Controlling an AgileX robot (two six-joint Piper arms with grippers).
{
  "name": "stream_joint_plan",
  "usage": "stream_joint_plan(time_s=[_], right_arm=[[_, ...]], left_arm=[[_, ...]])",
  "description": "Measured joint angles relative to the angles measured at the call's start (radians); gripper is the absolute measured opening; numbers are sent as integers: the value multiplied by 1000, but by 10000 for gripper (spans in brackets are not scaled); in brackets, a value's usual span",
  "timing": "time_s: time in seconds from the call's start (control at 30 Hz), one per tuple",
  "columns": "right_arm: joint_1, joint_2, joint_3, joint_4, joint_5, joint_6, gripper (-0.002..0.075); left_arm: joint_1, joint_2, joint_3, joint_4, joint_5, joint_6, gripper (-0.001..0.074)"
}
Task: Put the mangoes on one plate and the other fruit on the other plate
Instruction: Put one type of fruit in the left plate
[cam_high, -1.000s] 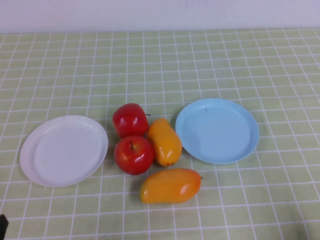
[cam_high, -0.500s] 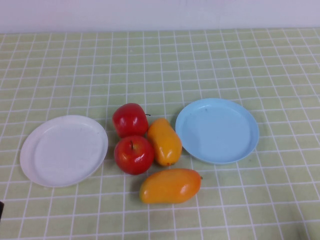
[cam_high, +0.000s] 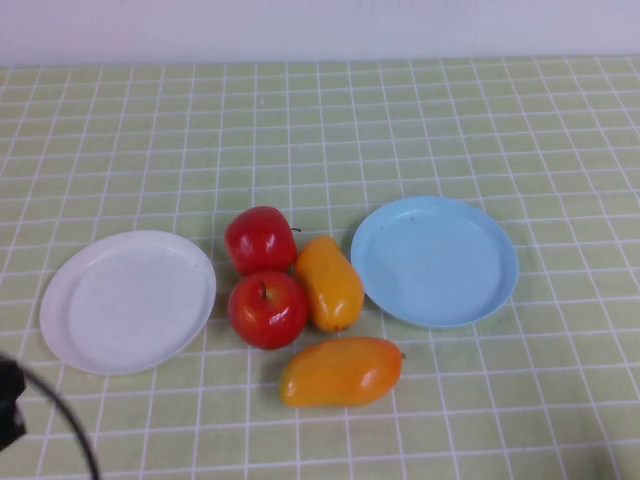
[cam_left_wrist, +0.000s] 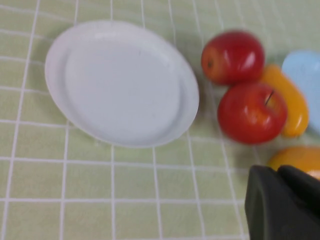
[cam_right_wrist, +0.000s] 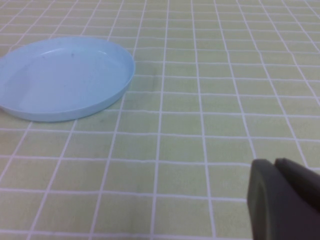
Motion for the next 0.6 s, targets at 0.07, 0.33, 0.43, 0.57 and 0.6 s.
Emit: stream_joint_plan(time_s=[0.07, 0.33, 0.43, 0.57, 0.6], right_arm=[[0, 0, 0, 0, 0, 0, -16], [0, 0, 0, 0, 0, 0, -16], [0, 0, 0, 0, 0, 0, -16], [0, 0, 0, 0, 0, 0, -16], [0, 0, 0, 0, 0, 0, -16]], left_arm=[[0, 107, -83, 2, 74, 58, 0], [-3, 520, -324, -35, 162, 270, 0], [-52, 684, -426, -33, 198, 301, 0], [-175, 893, -585, 41, 283, 262, 0], [-209, 938, -627, 59, 308, 251, 0]])
